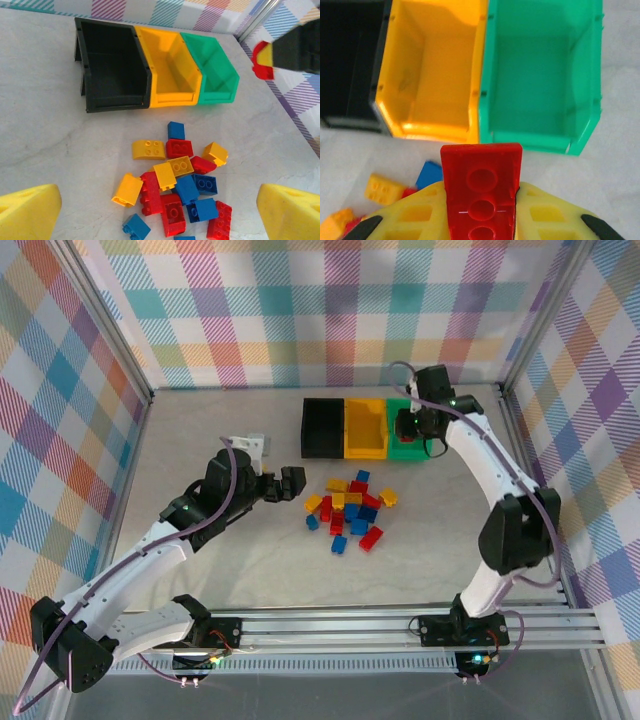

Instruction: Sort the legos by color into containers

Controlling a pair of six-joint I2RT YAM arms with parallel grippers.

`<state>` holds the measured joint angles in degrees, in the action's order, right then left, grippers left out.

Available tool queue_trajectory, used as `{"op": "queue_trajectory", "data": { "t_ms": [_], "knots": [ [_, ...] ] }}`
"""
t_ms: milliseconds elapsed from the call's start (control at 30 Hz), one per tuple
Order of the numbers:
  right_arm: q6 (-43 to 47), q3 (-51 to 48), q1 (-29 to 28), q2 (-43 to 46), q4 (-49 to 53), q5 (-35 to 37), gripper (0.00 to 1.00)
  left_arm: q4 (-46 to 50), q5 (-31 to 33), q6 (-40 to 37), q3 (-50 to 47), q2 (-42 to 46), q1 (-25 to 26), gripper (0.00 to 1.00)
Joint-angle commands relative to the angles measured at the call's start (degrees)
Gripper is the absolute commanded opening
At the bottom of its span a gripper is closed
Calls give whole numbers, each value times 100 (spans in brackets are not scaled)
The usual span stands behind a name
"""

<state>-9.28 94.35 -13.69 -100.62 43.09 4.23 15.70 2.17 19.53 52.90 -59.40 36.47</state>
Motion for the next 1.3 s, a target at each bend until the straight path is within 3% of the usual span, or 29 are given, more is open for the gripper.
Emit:
{"op": "queue_trajectory", "data": {
  "t_ms": [0,367,500,700,867,1100,1267],
  "knots": [
    [276,594,181,-509,39,-169,27,-190,-200,99,-22,38,86,100],
    [382,2211,562,-2303,340,-223,33,138,-20,128,158,-117,185,100],
    [391,2478,578,-2476,445,-245,39,323,87,130,273,-214,219,99],
    [379,2456,577,-2375,474,-257,55,434,263,190,322,-367,273,99],
    [273,1989,579,-1777,484,-365,61,856,445,307,444,-534,315,97],
    [-89,-523,219,269,-589,-702,67,1207,622,778,191,-840,443,97],
    [-422,-1759,-221,1396,-937,-645,67,1324,741,1062,118,-1360,701,94]
  ]
}}
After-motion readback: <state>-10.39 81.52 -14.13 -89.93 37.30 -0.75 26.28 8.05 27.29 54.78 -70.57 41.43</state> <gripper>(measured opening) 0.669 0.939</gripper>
